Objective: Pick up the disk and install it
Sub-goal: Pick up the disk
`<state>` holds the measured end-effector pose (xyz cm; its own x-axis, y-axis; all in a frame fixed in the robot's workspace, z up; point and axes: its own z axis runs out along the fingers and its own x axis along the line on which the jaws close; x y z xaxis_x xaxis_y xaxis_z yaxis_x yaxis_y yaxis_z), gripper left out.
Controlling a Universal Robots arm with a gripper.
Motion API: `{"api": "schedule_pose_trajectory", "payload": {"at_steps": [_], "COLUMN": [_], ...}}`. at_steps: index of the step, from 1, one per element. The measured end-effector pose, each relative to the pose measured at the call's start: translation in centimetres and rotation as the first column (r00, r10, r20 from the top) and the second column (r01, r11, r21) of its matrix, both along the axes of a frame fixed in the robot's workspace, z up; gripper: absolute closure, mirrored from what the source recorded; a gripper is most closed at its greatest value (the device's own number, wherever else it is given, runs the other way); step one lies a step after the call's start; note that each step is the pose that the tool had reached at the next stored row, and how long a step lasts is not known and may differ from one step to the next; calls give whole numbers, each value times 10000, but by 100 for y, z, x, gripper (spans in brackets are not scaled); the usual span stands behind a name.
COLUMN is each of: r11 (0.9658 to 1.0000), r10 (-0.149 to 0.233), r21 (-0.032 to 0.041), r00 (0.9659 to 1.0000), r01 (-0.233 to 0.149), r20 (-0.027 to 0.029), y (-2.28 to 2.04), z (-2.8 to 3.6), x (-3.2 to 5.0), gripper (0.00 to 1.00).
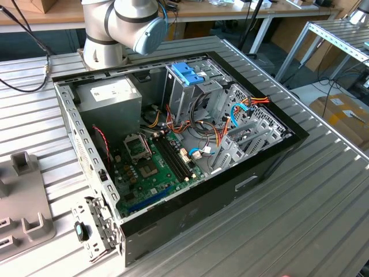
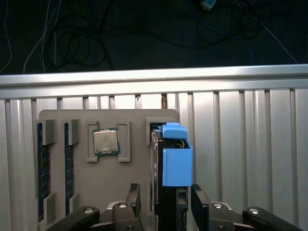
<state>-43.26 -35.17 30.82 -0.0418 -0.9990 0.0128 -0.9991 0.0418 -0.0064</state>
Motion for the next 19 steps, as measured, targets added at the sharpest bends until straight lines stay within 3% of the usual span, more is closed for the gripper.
{"api": "schedule_pose_trajectory", "payload": {"at_steps": [8,19], "r11": [10000,10000], "r10": [0,-1], "r21": [0,0], "r00": [10000,10000], "r01": [0,1], "r20": [0,0], "y": [0,3], "z": [-53,-58], "x": [0,0], "gripper": [46,46]}}
